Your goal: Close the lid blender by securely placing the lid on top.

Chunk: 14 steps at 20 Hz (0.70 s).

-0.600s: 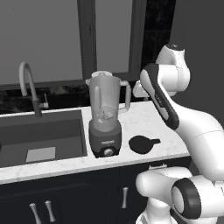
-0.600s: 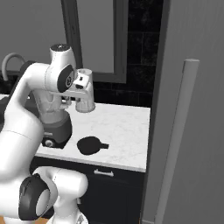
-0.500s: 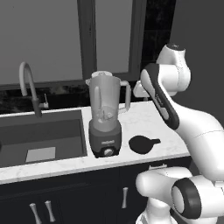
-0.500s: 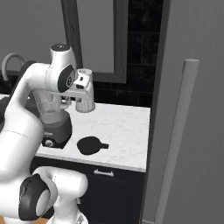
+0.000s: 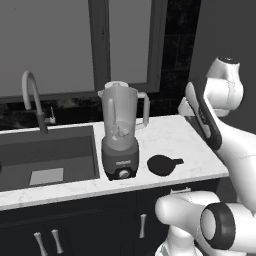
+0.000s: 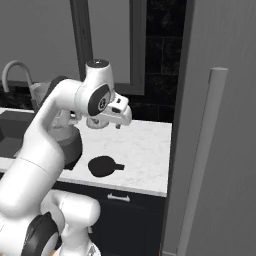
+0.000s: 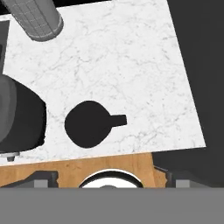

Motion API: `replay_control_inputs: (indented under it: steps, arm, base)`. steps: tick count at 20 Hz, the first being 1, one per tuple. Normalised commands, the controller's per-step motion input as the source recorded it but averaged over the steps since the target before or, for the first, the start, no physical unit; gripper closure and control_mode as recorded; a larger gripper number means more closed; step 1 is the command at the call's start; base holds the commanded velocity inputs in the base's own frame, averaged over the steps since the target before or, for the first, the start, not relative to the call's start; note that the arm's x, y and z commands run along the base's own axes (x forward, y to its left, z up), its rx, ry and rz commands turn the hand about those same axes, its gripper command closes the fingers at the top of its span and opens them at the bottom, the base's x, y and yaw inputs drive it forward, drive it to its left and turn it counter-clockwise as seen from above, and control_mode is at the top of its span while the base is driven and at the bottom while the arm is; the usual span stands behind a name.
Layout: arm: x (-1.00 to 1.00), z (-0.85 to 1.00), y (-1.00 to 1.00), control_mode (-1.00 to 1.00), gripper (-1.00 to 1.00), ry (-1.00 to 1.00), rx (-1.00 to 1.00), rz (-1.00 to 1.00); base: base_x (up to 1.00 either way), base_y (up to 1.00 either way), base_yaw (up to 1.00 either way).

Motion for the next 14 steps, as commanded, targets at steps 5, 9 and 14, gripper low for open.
replay_control_inputs:
  steps: [5, 9, 14]
  arm:
    - [-0.02, -0.47, -0.35, -1.0, -1.0, 0.1, 0.0, -0.31]
    - [-0.01, -0.34, -0.09, -1.0, -1.0, 0.05, 0.01, -0.3]
    - [-0.03, -0.43, -0.04, -1.0, -1.0, 0.05, 0.01, -0.3]
  base:
    - [0.0, 0.0, 0.0]
    - [0.0, 0.0, 0.0]
    - [0.0, 0.0, 0.0]
